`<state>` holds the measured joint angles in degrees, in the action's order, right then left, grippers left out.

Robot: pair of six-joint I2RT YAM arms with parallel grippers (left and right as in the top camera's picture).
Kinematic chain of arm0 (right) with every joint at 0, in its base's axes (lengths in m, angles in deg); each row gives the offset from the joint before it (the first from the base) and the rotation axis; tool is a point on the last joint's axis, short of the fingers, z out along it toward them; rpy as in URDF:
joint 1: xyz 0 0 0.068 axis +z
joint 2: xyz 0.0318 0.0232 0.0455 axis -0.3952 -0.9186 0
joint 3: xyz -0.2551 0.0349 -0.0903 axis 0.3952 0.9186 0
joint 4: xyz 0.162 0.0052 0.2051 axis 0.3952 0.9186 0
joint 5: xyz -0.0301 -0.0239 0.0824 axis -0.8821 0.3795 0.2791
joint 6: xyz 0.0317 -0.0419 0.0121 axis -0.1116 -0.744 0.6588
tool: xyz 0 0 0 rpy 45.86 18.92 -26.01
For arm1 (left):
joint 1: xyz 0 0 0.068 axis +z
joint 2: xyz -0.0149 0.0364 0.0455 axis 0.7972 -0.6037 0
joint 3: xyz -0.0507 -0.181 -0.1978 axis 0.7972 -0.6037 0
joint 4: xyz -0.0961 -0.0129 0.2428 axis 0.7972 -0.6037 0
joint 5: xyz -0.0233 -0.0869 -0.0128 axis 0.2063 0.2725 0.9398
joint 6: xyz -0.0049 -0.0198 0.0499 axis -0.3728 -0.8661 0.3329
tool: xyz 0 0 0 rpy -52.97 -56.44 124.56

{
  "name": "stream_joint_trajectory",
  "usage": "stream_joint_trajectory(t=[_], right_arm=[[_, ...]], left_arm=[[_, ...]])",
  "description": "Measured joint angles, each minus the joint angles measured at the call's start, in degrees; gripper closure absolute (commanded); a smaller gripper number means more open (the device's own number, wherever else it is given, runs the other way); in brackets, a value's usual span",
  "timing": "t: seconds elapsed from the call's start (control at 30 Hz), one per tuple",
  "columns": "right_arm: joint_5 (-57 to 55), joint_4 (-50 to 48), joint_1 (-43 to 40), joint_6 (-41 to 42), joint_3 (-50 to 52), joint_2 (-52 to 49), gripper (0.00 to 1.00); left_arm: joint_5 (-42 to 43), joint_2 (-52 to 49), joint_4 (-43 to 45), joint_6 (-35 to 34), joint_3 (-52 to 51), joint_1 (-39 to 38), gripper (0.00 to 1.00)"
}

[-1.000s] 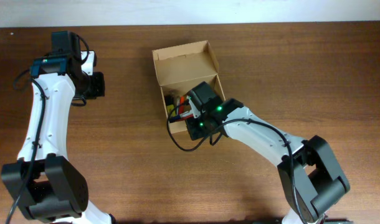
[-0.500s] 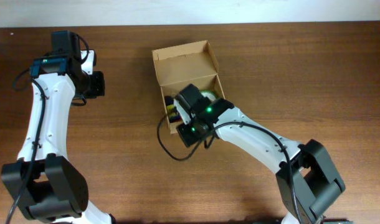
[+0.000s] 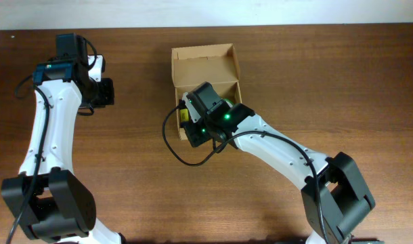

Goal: Pack container

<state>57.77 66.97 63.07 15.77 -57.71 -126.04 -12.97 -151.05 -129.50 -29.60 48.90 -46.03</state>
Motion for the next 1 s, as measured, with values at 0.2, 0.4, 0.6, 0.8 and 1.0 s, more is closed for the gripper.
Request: stream_joint_trajectory(t=[0.2, 0.4, 0.6, 0.8, 1.0], right_arm=[[5.8, 11.1, 0.2, -4.8, -8.0, -0.1, 0.96], [7.1, 18.2, 2.7, -7.1, -21.6, -0.2, 0.96], [-6.8, 22.2, 2.4, -7.1, -35.1, -0.2, 0.96], [-12.7, 25.0, -10.1, -6.8, -39.4, -0.2, 0.96], [-0.6, 27.1, -32.7, -2.8, -39.5, -1.8, 0.96]], left_arm=[[0.0, 0.0, 1.4, 0.0, 0.0, 0.0, 0.98], [0.0, 0.0, 3.2, 0.0, 0.0, 0.0, 0.98], [2.1, 0.0, 5.6, 0.8, 0.0, 0.0, 0.97], [11.6, 0.0, 7.6, 2.6, 0.0, 0.0, 0.95], [22.1, -0.4, 11.7, 2.9, 0.1, 0.0, 0.96]])
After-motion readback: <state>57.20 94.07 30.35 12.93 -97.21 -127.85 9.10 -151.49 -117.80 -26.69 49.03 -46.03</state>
